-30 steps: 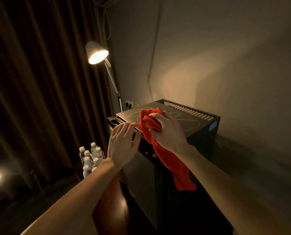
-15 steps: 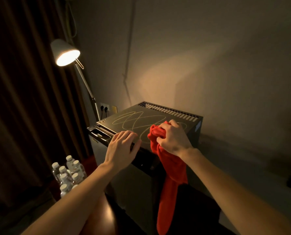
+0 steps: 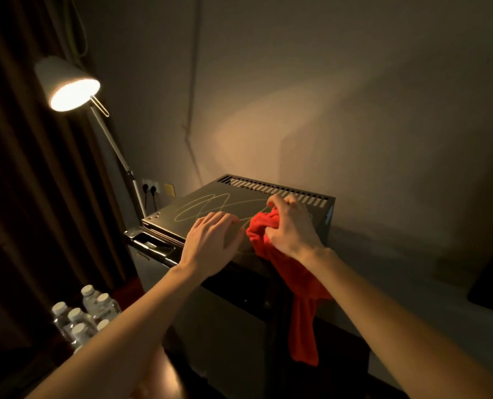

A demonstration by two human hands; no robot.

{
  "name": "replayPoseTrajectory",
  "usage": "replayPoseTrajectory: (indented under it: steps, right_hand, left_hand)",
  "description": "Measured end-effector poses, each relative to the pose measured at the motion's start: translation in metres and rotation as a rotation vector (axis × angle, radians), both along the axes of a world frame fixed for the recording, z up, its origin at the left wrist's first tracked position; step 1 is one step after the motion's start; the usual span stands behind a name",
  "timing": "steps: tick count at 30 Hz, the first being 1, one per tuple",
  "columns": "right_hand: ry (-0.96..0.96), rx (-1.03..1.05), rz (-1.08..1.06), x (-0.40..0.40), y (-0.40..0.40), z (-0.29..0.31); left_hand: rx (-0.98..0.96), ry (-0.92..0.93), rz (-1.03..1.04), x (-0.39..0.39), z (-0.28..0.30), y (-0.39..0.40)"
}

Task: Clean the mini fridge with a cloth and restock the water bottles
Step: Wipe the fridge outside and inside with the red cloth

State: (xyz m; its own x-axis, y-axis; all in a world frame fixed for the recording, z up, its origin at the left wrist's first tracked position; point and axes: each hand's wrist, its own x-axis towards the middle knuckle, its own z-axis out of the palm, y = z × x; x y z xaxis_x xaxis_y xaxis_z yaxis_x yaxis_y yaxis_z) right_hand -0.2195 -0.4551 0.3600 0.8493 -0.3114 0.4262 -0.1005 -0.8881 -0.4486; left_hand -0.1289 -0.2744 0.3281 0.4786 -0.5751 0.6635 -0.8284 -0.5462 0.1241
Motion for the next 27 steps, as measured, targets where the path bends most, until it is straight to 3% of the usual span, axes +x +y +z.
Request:
replayPoseTrajectory:
  steps: [3, 9, 14, 22, 27]
  right_hand:
    - [0.02, -0.039, -0.094, 0.001, 0.0, -0.007]
    - [0.228, -0.168, -0.076, -0.025, 0.019, -0.022]
    - [0.184, -0.116, -0.081, -0.01, -0.002, -0.026]
    - [0.137, -0.015, -0.349, 0.037, -0.081, -0.023]
    - [0.098, -0.143, -0.211, 0.027, -0.041, -0.025]
  left_hand:
    - [-0.002, 0.008, -0.082, 0.024, -0.004, 0.001]
    - [0.006, 0.065, -0.223, 0.056, -0.003, -0.016]
    - [0.04, 0.042, -0.285, 0.067, 0.005, -0.032]
    - [0.084, 0.015, -0.247, 0.075, 0.007, -0.029]
    - [0.079, 0.078, -0.21, 0.076, 0.0, -0.022]
